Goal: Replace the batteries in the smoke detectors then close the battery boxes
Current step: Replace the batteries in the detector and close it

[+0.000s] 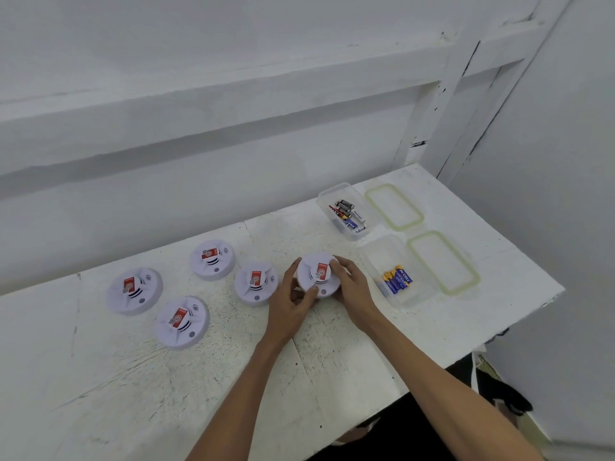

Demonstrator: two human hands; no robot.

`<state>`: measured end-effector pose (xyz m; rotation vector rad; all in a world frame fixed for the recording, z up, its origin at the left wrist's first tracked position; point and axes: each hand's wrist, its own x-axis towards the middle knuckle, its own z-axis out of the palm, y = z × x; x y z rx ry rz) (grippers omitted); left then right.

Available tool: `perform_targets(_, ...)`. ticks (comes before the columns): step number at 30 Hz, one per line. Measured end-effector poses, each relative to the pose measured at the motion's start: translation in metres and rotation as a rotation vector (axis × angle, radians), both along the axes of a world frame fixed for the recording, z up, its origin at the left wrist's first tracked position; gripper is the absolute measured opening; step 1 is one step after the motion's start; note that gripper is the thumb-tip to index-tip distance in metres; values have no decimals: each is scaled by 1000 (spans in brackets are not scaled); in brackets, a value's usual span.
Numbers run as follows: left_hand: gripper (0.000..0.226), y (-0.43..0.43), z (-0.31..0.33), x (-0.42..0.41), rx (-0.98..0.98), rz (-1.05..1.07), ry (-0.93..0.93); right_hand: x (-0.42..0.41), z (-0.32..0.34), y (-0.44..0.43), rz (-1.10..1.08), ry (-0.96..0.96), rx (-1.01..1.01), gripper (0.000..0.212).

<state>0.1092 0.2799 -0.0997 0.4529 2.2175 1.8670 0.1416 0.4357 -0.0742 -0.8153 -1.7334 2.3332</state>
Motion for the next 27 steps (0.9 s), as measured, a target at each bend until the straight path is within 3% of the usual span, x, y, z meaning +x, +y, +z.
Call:
perform_targets(6, 71, 3, -6, -3, -46, 58, 41, 1, -5, 1, 58, 36, 50, 36)
perform_targets(11, 78, 7, -10, -2, -77, 82, 47, 0, -2, 3, 123, 55, 275, 37)
perform_targets(16, 58, 16, -1, 3, -74, 128, 56, 2, -7, 4, 94, 96, 474, 36)
perform_targets(22, 80, 20, 2, 6, -112, 116, 90, 5, -15, 11, 104, 152, 578, 36)
perform_targets(27, 88, 21, -9, 4, -156, 99, 119, 4, -20, 11, 123, 203, 545, 36)
